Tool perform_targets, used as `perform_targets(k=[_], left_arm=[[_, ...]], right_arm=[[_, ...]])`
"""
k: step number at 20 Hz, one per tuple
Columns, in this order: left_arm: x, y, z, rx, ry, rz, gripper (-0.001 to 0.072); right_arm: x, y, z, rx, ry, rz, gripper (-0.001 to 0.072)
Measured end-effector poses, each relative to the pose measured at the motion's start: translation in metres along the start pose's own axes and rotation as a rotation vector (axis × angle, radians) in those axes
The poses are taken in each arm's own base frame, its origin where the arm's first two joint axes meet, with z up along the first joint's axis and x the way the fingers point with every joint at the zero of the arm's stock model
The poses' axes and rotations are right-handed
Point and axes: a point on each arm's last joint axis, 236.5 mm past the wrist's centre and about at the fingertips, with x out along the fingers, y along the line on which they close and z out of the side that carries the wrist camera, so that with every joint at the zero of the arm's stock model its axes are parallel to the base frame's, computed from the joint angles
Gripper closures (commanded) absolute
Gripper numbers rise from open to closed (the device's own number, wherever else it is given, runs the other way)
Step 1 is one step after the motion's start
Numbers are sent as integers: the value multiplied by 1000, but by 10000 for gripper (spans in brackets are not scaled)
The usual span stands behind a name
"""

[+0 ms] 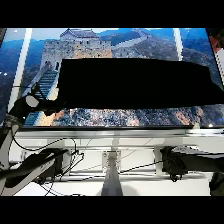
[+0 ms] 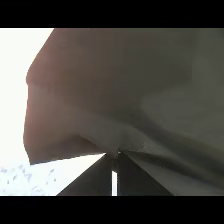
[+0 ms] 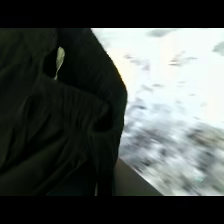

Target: Fold the clothes and pants, and hang the long-sleeved shirts on hangers.

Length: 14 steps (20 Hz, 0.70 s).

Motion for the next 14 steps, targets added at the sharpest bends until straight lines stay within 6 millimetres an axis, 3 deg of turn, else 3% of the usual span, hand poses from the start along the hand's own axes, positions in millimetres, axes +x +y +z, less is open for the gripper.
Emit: perform_targets(k=[4,7,10,14], left_arm=[[-32,-5,36,24,-147,-30,701],[-48,-9,69,36,-273,-51,701],[-51,-18,105,52,-346,-54,701],[-33,-57,158,102,-366,-73,701]], right_arm=[[-51,-1,9,-5,-52,-114,689],[-78,3,15,30,-105,-150,688],[-85,10,3,85,-65,-138,688],[-80,17,2,177,-63,-107,688]])
